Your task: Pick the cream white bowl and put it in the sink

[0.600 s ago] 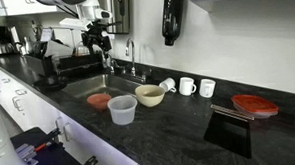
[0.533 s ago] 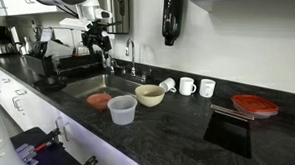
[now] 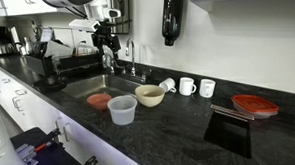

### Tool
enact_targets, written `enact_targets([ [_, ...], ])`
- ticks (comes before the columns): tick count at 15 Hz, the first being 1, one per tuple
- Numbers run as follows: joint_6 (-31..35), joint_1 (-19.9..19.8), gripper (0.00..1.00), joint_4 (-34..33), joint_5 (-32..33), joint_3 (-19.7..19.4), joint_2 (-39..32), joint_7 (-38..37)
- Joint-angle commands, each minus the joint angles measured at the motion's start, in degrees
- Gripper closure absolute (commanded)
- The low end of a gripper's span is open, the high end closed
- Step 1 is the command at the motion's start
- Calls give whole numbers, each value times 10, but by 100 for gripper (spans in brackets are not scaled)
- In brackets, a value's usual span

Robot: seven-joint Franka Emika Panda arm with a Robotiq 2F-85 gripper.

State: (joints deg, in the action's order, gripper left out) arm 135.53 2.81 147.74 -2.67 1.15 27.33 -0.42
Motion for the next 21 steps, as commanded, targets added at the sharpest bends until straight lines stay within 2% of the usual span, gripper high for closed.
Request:
enact_targets([
  [1,23,-15,0,-7,12,-16,-32,23],
  [6,64,-53,0,-13,51,-47,-107,40],
  [7,45,-44,0,-1,38,-44,-82,36],
  [16,58,-48,0,0,44,-40,-87,27],
  [21,61,-60,0,-20,56,-46,-138,17],
])
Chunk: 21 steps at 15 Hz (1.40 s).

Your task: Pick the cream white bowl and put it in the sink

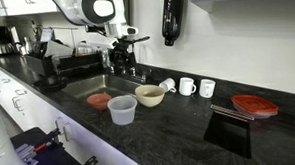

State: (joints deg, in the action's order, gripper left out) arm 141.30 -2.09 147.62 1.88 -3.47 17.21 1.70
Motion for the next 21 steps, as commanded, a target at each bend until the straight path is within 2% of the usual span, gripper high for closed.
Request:
enact_targets([
  [1,8,-16,0,-23,20,0,-55,-3],
  [9,28,-26,0,-124,100,-11,-220,-10],
  [12,22,-23,0,-156,105,-17,-261,-7],
  [13,23,-22,7,-164,104,-18,-271,-4],
  [14,24,-22,27,-171,98,-18,-279,-2],
  [16,23,-21,32,-184,94,-18,-289,-2],
  [21,20,-17,68,-210,93,-16,-304,-5],
])
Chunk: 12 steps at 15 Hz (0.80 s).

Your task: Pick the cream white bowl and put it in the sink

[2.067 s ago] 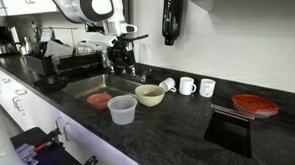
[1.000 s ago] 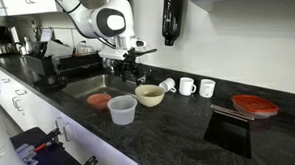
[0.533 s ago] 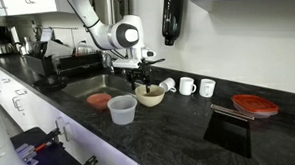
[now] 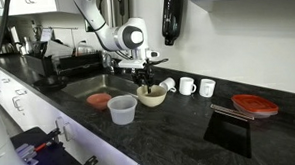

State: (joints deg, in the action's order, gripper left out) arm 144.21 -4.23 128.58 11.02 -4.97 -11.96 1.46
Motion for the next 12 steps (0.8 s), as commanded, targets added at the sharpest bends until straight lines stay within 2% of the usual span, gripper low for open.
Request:
enact_targets([
  [1,-10,5,75,-23,-1,0,-14,-1],
  [4,-12,7,97,-28,-5,2,-17,1],
  [5,-12,8,99,-28,-6,2,-17,1],
  [12,-13,21,99,-21,15,1,3,-9],
])
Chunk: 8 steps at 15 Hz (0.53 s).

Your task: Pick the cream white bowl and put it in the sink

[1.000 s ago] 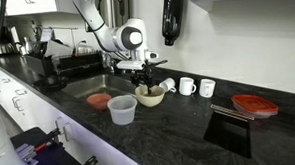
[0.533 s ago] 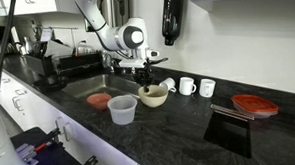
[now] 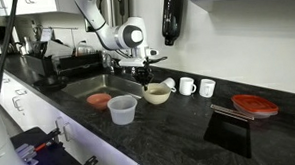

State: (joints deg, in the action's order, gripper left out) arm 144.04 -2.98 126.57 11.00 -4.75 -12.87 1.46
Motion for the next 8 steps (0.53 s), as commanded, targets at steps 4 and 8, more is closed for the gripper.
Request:
enact_targets([
  [4,-14,27,99,13,15,14,47,2],
  [8,-44,50,99,36,2,50,96,39],
])
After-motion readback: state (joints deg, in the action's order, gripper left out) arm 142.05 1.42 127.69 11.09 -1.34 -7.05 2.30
